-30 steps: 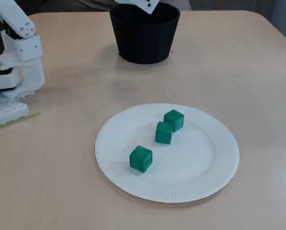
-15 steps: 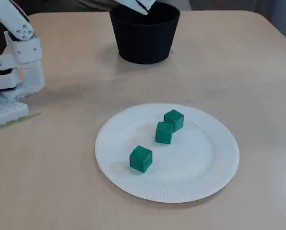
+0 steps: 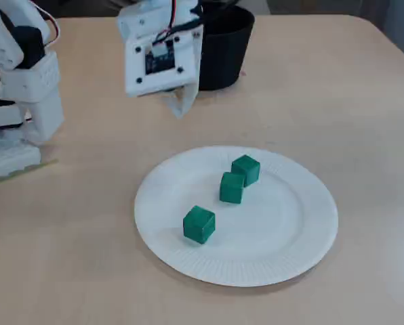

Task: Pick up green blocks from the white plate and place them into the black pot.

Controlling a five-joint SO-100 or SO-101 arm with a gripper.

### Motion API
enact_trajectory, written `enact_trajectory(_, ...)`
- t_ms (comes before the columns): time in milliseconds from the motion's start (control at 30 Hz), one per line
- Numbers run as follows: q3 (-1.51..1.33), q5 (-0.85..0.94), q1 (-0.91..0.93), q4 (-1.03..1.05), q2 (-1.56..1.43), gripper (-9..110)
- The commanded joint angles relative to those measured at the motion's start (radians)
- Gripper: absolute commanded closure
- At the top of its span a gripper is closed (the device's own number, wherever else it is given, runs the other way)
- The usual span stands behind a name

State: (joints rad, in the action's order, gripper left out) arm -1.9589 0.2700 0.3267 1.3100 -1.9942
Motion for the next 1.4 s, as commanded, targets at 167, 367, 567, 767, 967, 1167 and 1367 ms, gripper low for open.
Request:
enact_trajectory(167, 0.084, -0.037, 0.083, 0.008, 0.086, 95)
enact_trajectory(367, 0.153, -0.020, 0.089, 0.018, 0.238, 73)
enact_trajectory(567, 0.341, 0.026, 0.127, 0.040, 0.445, 67)
enact_trajectory(767, 0.483, 0.031, 0.143, 0.074, 0.586, 64)
enact_trajectory(967, 0.538, -0.012, 0.115, 0.074, 0.652, 68)
enact_trajectory(1167, 0.554, -0.071, 0.081, 0.064, 0.699, 69)
enact_trajectory(1367, 0.558, -0.098, 0.069, 0.032, 0.746, 70)
